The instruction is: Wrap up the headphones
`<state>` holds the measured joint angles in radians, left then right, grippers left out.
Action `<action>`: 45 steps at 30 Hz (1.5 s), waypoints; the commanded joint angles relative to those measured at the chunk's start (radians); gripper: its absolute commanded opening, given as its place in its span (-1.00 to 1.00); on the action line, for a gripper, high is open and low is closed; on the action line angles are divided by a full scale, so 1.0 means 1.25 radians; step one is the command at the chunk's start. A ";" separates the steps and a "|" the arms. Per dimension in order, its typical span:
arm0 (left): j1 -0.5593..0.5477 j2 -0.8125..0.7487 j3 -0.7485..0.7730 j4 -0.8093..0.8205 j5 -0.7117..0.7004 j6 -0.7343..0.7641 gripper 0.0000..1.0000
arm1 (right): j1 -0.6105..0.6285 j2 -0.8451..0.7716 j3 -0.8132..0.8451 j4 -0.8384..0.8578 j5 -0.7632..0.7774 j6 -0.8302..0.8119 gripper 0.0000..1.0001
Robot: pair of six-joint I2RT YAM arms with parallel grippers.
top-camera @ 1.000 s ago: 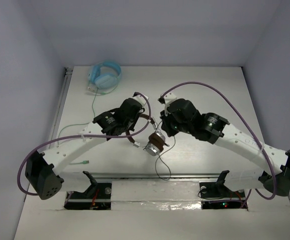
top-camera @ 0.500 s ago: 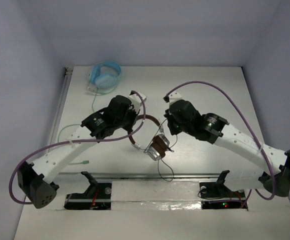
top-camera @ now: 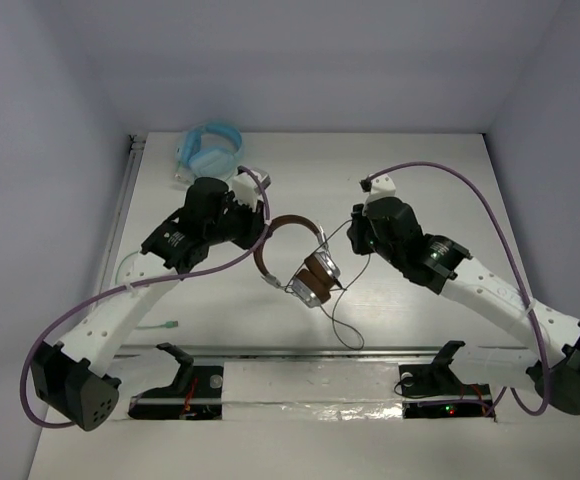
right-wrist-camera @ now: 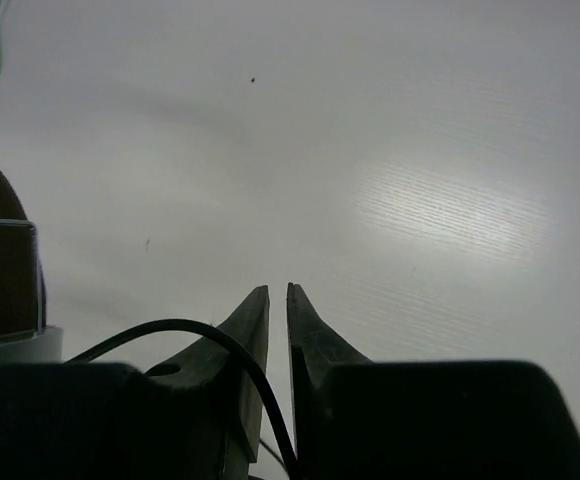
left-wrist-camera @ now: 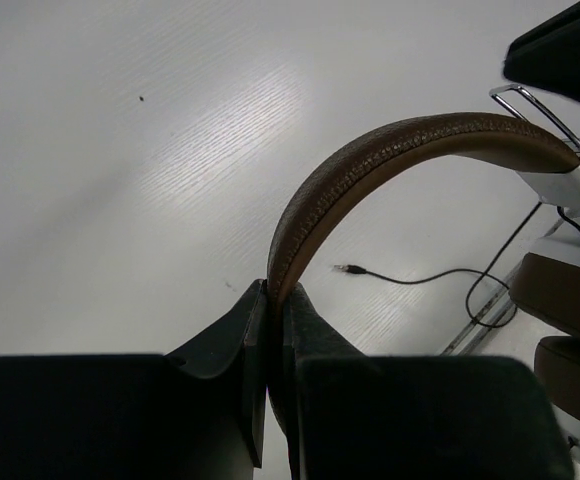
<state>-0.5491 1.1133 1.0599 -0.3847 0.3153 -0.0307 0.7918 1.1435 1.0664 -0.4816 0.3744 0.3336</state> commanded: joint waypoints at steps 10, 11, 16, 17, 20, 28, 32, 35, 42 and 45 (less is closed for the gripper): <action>0.082 -0.067 0.027 0.190 0.208 -0.158 -1.00 | -0.050 -0.023 -0.216 0.456 -0.293 0.111 -0.54; 0.082 -0.068 0.029 0.201 0.232 -0.172 -1.00 | -0.050 -0.019 -0.227 0.476 -0.321 0.112 -0.54; 0.121 -0.068 0.034 0.290 0.239 -0.281 -1.00 | -0.050 -0.019 -0.307 0.621 -0.434 0.143 -0.53; 0.121 -0.068 0.034 0.302 0.226 -0.293 -1.00 | -0.050 -0.018 -0.320 0.671 -0.450 0.155 -0.53; 0.121 -0.062 0.029 0.364 0.220 -0.343 -1.00 | -0.050 -0.003 -0.361 0.745 -0.509 0.176 -0.43; 0.121 -0.088 0.052 0.381 -0.010 -0.401 -1.00 | -0.050 0.062 -0.400 0.812 -0.541 0.209 -0.39; 0.121 -0.091 0.043 0.423 -0.106 -0.454 -1.00 | -0.050 0.084 -0.416 0.822 -0.560 0.231 -0.39; 0.121 -0.087 0.030 0.449 -0.160 -0.481 -1.00 | -0.050 0.084 -0.447 0.845 -0.567 0.248 -0.38; 0.140 -0.067 0.014 0.498 -0.291 -0.482 -1.00 | -0.050 0.117 -0.480 0.880 -0.644 0.252 -0.42; 0.140 -0.060 0.023 0.515 -0.333 -0.482 -1.00 | -0.043 0.127 -0.500 0.902 -0.668 0.258 -0.42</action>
<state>-0.3836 1.0431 1.0622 0.1196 -0.0010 -0.5930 0.7334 1.2961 0.4644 0.5426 -0.4034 0.6476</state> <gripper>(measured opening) 0.036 0.292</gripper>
